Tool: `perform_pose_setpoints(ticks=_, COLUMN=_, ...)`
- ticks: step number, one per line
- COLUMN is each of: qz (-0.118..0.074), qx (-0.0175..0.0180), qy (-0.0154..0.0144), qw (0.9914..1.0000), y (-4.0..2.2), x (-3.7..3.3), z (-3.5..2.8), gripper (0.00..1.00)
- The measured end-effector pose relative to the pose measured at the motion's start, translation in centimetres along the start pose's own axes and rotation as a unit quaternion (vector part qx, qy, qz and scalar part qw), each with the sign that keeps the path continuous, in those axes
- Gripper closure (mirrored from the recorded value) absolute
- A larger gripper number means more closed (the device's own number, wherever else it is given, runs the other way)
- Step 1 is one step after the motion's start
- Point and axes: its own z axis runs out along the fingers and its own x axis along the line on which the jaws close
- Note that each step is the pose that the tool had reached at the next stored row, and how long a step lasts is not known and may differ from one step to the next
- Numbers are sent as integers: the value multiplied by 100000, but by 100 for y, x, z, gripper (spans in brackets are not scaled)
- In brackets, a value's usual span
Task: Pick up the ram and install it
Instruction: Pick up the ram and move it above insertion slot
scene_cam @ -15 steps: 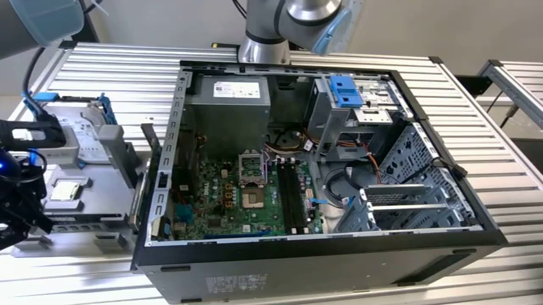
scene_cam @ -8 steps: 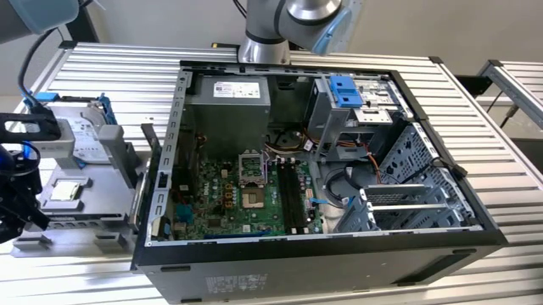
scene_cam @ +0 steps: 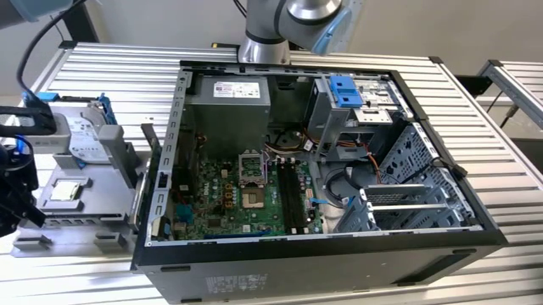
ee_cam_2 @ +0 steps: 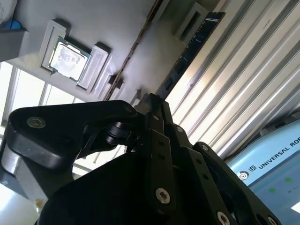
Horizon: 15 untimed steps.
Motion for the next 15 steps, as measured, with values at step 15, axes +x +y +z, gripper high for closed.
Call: perform_pose_setpoints(ticks=15, qz=1, qx=-1, qy=0, qw=100000, y=-2, x=-16, z=-412, gripper=100)
